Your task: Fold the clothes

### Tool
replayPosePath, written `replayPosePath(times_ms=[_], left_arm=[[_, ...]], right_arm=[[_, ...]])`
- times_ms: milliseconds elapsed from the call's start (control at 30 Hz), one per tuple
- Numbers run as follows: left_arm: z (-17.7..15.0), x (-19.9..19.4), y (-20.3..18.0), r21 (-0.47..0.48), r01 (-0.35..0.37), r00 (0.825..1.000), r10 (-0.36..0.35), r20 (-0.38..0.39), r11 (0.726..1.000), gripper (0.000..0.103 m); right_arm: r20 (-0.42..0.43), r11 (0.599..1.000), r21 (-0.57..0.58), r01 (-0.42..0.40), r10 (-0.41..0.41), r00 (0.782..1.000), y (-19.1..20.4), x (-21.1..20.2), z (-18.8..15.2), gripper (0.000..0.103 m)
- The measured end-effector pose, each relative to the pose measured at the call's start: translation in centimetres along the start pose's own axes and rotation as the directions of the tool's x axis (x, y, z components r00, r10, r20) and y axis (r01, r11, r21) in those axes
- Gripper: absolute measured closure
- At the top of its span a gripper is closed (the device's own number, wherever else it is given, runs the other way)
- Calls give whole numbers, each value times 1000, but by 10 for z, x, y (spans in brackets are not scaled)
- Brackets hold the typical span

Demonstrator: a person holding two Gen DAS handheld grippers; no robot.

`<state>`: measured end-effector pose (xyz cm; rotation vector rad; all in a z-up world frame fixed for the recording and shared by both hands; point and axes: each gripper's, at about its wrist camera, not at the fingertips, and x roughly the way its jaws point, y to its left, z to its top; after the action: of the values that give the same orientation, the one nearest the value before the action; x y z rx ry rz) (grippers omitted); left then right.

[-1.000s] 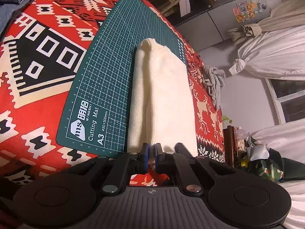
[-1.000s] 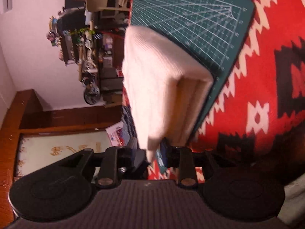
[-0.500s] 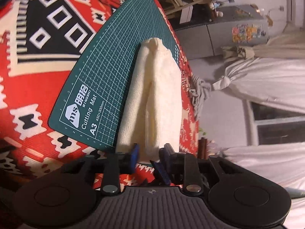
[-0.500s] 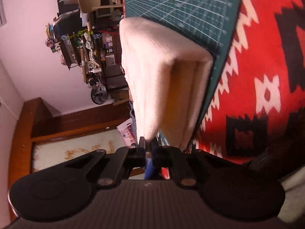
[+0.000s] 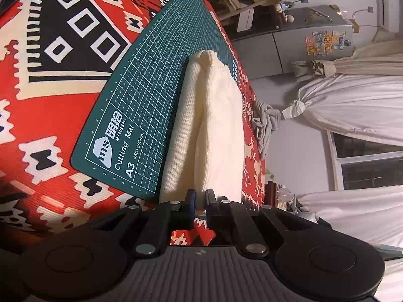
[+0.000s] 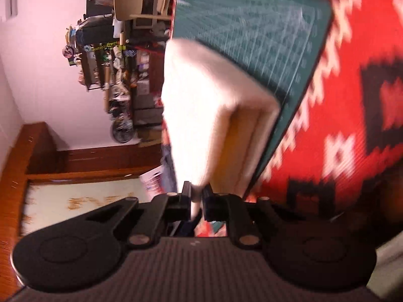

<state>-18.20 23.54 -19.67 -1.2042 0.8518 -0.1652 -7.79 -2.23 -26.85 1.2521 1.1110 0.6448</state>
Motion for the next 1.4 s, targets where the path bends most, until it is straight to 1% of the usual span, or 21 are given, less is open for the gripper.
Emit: replayPosePath(times_ms=[33,167,367,433,533,633,667,700,733,767,800,967,1067,1100,1133,1267,1400], left_arm=[[0,0,0,2,0,1000,0,0,1000,95],[0,1,1,0,-9,1000,9,-2,1000,95],[-1,2,1,22,-28,1000,28,-1,999,95],[-1,3,0,33,-38,999,38,-1,999,95],[-1,4,-1,46,-53,999,53,0,998,95],[-2,4,-2,44,-52,999,52,-1,998,95],[-1,5,-2,42,-51,999,51,-2,998,95],[-1,6,-2,37,-50,999,50,-3,998,95],[-1,6,-1,30,-48,999,48,-4,998,95],[-1,6,0,23,-46,999,46,-5,999,95],[-1,6,1,20,-45,999,45,-5,999,95],[0,6,-2,26,-47,999,48,-4,999,95],[-1,7,-4,34,-55,998,55,-5,998,95],[-1,6,-4,39,-60,998,60,-4,997,95],[-1,6,-5,45,-67,998,67,-3,997,95],[-1,6,-7,69,-80,997,80,3,994,95],[0,6,-5,67,-76,997,77,1,995,95]], right_arm=[[19,1000,0,3,-3,1000,1,-4,1,95],[96,1000,3,15,-15,995,3,-21,7,95],[209,999,8,33,-34,977,7,-47,16,96],[230,999,12,43,-44,972,6,-55,17,97],[231,997,14,75,-76,970,5,-68,21,98],[233,998,26,60,-65,970,-6,-84,16,100],[237,998,35,47,-54,970,-11,-89,15,98],[243,998,45,33,-43,969,-16,-93,14,93],[248,998,56,18,-31,968,-21,-98,13,90],[254,998,66,3,-20,967,-26,-102,11,79],[251,997,78,-5,-15,968,-30,-102,11,75],[231,990,137,-33,1,973,-44,-97,14,75],[237,990,138,-38,4,971,-44,-85,19,76],[235,991,127,-29,-2,972,-43,-82,21,90],[233,993,116,-20,-7,972,-42,-78,23,96],[224,996,85,15,-34,974,-35,-81,21,98],[219,994,103,25,-47,975,-34,-92,16,99]])
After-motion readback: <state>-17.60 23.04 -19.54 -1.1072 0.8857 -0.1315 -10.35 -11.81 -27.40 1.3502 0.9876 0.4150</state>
